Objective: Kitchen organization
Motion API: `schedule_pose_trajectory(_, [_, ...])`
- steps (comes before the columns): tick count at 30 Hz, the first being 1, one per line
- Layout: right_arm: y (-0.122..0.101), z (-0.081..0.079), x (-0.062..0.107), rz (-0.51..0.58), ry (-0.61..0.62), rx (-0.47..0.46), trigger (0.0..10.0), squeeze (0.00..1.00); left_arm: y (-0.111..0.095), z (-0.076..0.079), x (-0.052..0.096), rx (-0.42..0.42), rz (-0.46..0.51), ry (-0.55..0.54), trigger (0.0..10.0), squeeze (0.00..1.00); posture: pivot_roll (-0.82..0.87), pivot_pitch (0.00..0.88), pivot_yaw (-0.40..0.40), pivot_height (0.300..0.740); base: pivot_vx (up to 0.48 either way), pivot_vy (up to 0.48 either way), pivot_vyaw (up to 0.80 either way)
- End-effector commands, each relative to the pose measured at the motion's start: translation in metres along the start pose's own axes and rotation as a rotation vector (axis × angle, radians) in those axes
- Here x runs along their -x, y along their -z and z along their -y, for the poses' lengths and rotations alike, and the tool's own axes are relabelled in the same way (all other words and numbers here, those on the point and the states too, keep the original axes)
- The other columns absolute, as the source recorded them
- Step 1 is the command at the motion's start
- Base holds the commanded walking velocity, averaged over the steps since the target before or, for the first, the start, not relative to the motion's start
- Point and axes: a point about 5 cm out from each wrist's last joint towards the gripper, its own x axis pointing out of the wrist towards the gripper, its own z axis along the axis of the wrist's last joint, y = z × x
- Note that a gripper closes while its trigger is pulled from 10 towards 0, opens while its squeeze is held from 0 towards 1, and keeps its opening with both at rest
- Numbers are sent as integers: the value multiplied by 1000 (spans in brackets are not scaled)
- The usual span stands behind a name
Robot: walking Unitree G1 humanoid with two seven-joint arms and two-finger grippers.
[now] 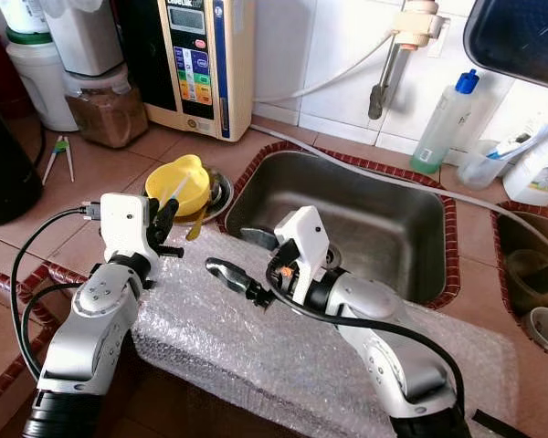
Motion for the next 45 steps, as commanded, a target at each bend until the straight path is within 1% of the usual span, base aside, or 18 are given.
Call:
schedule_pose_trajectory(1, [-3, -1, 2, 1, -8, 18, 10000, 0, 2, 0, -1, -7, -15, -3, 0, 0, -49, 2, -24, 740, 0, 0, 0])
schedule_pose_trajectory(45, [-3, -1, 2, 1, -8, 18, 10000, 0, 2, 0, -1, -7, -15, -3, 0, 0, -49, 2, -24, 740, 0, 0, 0])
